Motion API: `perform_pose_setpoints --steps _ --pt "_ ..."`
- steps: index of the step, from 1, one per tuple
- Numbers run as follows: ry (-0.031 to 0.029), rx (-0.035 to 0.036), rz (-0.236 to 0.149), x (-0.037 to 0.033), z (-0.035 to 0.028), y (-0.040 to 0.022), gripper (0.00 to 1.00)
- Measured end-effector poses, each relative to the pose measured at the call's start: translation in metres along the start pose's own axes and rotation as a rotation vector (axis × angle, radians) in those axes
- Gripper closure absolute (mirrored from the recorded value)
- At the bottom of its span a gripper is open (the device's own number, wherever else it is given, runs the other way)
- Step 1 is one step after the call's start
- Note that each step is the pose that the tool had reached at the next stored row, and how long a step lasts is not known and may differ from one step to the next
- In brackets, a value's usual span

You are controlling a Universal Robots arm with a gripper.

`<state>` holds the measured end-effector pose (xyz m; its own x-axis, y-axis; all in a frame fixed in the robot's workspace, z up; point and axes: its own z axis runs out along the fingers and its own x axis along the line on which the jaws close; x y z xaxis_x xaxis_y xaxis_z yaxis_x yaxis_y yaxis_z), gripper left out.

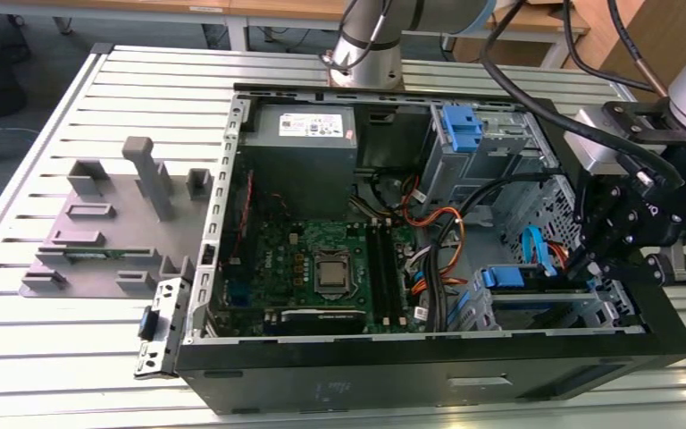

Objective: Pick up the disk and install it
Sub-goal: 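Insert the second disk wire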

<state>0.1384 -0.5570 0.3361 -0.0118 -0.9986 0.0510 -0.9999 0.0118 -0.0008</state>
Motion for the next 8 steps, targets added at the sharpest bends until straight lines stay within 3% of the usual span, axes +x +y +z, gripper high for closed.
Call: perform_pose_setpoints --steps 8 --pt "-0.0002 0.0000 0.000 0.0001 -0.0050 0.0000 0.84"
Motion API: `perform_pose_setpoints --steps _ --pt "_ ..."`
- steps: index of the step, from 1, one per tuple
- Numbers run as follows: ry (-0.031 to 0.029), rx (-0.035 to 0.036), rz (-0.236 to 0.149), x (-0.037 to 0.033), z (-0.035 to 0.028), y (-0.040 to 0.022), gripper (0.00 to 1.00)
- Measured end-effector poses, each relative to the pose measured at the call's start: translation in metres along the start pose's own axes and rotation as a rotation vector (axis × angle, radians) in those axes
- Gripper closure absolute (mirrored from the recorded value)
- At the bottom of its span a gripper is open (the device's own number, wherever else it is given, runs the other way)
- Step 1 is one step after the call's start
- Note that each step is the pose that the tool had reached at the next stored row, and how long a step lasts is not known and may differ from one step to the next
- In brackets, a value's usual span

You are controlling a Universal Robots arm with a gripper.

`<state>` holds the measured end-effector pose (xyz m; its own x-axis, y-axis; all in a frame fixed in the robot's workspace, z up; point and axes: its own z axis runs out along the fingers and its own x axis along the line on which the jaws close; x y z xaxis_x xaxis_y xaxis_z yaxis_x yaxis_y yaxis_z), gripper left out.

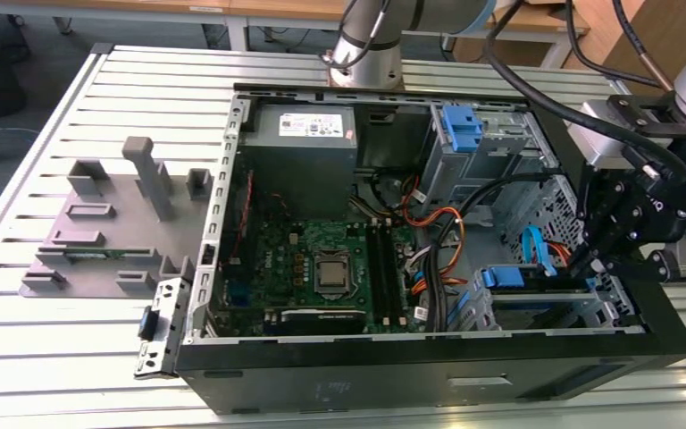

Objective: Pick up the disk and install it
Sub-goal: 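Insert the second disk wire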

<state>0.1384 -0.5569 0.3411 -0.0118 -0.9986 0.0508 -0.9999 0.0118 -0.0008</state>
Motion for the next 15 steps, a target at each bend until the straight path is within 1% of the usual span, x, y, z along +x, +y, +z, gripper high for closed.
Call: perform_pose_setpoints --steps 7,8,11,13,14,15 --pt "0.0001 0.0000 0.000 0.0000 -0.0004 0.0000 0.84" --pt "0.0004 0.0000 0.000 -0.0005 -0.0006 0.0000 0.84" --pt "0.0010 0.0000 0.000 -0.0059 -0.0007 0.0008 0.84" --pt "0.0042 0.0000 0.000 -0.0079 -0.0005 0.0024 0.84" --pt "0.0084 0.0001 0.000 -0.0080 -0.0004 0.0034 0.84" --pt "0.0148 0.0001 0.000 -0.0079 -0.0003 0.0037 0.84"
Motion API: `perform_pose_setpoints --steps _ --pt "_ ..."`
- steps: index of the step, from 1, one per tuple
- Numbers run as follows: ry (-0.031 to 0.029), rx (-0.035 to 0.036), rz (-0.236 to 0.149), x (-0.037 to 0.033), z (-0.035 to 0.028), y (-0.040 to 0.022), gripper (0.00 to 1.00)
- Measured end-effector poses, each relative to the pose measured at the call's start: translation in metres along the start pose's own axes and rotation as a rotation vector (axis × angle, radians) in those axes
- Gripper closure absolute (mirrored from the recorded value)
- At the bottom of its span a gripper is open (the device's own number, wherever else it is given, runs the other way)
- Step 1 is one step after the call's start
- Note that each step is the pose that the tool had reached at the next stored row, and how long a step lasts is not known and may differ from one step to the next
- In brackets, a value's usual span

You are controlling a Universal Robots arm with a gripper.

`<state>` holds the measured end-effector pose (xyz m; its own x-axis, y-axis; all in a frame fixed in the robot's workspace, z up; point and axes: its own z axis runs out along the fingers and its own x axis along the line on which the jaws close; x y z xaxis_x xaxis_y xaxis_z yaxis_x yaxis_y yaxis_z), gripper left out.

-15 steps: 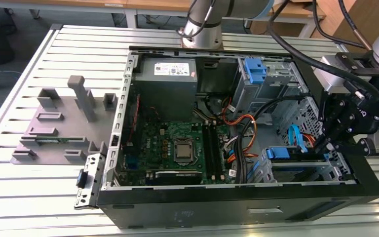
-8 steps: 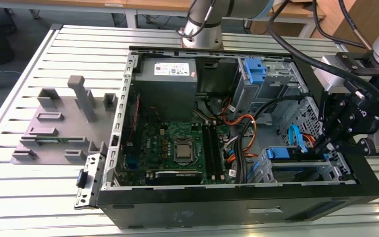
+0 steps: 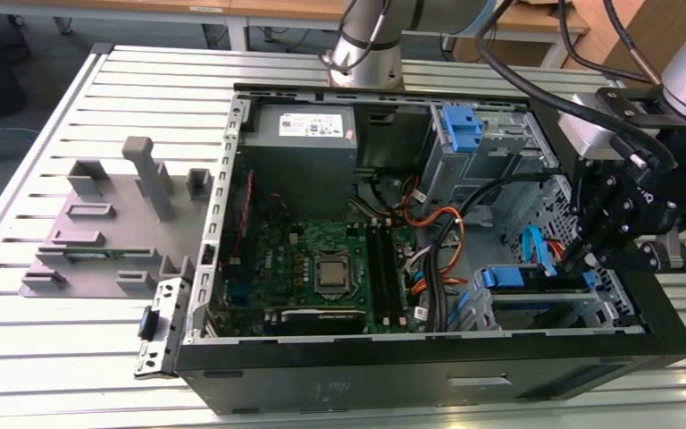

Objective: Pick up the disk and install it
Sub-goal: 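Insert the second disk wire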

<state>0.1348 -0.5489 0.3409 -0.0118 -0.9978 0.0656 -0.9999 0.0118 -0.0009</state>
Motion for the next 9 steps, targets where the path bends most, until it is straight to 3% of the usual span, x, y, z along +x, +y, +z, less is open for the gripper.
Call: perform_pose_setpoints --steps 2,4,9 --pt "0.0168 0.0002 0.000 0.0000 0.0000 0.0000 0.84" --pt "0.0289 0.0004 0.000 -0.0008 0.0006 0.0001 0.84" --pt "0.0363 0.0005 0.000 -0.0078 0.0016 0.0002 0.84"
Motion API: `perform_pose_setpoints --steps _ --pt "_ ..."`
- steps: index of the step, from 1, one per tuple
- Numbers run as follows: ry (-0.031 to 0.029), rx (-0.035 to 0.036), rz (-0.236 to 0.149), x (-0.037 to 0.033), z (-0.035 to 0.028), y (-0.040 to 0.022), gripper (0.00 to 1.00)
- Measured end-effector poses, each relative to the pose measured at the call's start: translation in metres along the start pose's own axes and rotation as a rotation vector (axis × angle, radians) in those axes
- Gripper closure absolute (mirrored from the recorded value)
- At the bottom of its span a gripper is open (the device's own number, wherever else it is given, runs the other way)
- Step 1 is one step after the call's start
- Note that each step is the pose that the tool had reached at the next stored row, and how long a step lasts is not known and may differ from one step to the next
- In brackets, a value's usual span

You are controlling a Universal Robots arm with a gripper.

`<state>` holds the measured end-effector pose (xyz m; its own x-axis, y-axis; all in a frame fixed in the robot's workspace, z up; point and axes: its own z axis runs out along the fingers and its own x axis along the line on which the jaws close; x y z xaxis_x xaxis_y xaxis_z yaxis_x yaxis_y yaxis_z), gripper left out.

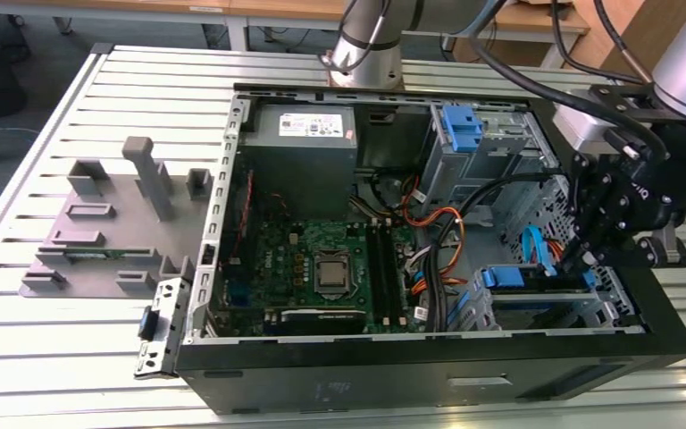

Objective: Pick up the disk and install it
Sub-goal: 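Insert the second disk wire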

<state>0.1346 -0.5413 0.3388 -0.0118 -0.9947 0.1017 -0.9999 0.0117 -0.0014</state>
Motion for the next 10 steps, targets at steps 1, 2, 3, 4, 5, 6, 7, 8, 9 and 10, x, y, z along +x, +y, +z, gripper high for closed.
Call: perform_pose_setpoints --steps 1,2,3,4,5,6,7,8,9,10 --pt "0.0029 0.0000 0.000 -0.0009 0.0002 0.0000 0.84" --pt "0.0074 0.0001 0.000 -0.0012 0.0003 0.0000 0.84" --pt "0.0118 0.0002 0.000 -0.0014 0.0005 0.0000 0.84" --pt "0.0157 0.0002 0.000 -0.0016 0.0008 0.0000 0.84" --pt "0.0204 0.0003 0.000 -0.0019 0.0010 0.0000 0.84" --pt "0.0249 0.0003 0.000 -0.0022 0.0013 0.0000 0.84" --pt "0.0271 0.0003 0.000 -0.0026 0.0016 0.0001 0.84" --pt "0.0281 0.0003 0.000 -0.0030 0.0020 0.0002 0.84" --pt "0.0284 0.0003 0.000 -0.0034 0.0022 0.0003 0.84" --pt "0.0288 0.0003 0.000 -0.0038 0.0023 0.0004 0.84"
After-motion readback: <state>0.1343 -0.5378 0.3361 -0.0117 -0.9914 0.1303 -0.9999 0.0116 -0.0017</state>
